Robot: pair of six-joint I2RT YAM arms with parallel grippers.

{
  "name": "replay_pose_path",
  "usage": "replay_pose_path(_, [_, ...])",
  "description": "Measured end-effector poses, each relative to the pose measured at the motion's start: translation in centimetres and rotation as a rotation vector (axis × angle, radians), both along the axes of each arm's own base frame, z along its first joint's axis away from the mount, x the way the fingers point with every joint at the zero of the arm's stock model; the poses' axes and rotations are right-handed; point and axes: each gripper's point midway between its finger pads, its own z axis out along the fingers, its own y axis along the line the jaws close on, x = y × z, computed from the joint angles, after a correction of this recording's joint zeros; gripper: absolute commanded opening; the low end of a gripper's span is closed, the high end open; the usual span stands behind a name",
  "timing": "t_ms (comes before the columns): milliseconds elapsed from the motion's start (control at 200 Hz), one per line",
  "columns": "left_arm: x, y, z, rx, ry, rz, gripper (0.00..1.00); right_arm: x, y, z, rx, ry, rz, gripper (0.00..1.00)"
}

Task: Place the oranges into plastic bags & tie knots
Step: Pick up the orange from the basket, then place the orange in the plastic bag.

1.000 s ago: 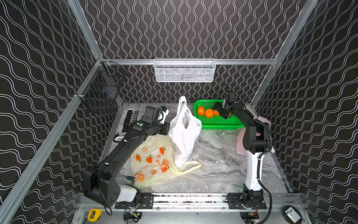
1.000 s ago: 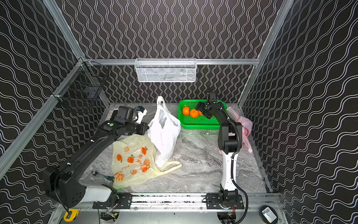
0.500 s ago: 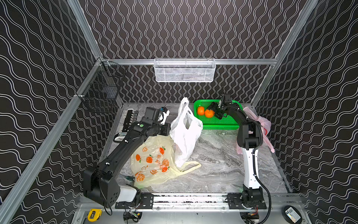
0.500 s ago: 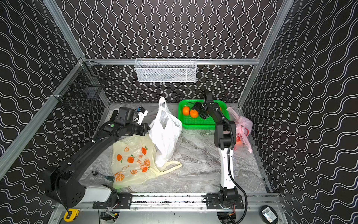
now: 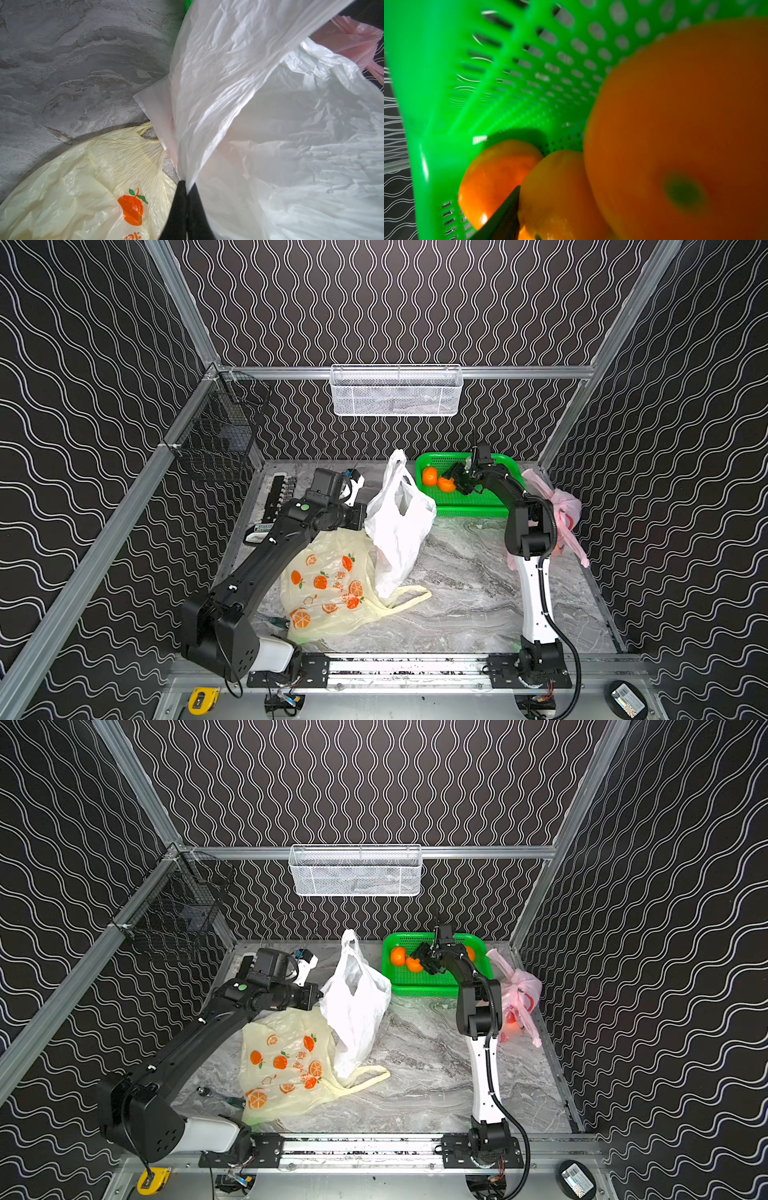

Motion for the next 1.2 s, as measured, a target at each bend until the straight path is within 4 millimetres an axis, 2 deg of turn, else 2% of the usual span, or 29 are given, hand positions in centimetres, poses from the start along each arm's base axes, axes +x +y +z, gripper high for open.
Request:
replay_pose_path(165, [-0.1,-0.3,0.6,-0.047,0.005,0.005,0.0,-1.6,-0.8,1.2,-0.02,0.015,-0.022,0.58])
replay_pose_path(265, [0.0,-0.5,1.3,-0.106,0.014,0.013,0.0,-3.1,-1.8,3.2,-0.037,0.004,-0.049,0.54])
replay_pose_path(340, [0.2,-0.6,1.7,-0.161,0.02,0.021,0.0,-4.8,-2.5,5.6,-0.039,-0.02,-0.067,0.53])
replay_pose_path(515, [0.1,-1.0,2.0,-0.285,0.036,0.027,0.0,-8.8,-3.6,12.9,-0.039,-0.156,-0.085,0.52])
replay_pose_path(736, [0.2,-1.9,2.6,-0.407,0.053,0.015,0.0,-15.0,-3.1,19.0,-0.028,-0.273,-0.021,0.51])
replay_pose_path(806, [0.4,-2.0,2.9,-0.442,0.056,0.013,0.0,-16.5,-2.0,20.8,-0.011,-0.311,0.018,0.51])
replay_pose_path(1021, [0.9,-2.4,3.6,-0.526,0.066,0.018,0.0,-20.6,4.1,24.8,0.061,-0.41,0.239,0.51])
replay_pose_path(1201, [0.9,-2.6,3.8,-0.548,0.072,0.014,0.0,-23.4,11.3,27.1,0.157,-0.479,0.51,0.52])
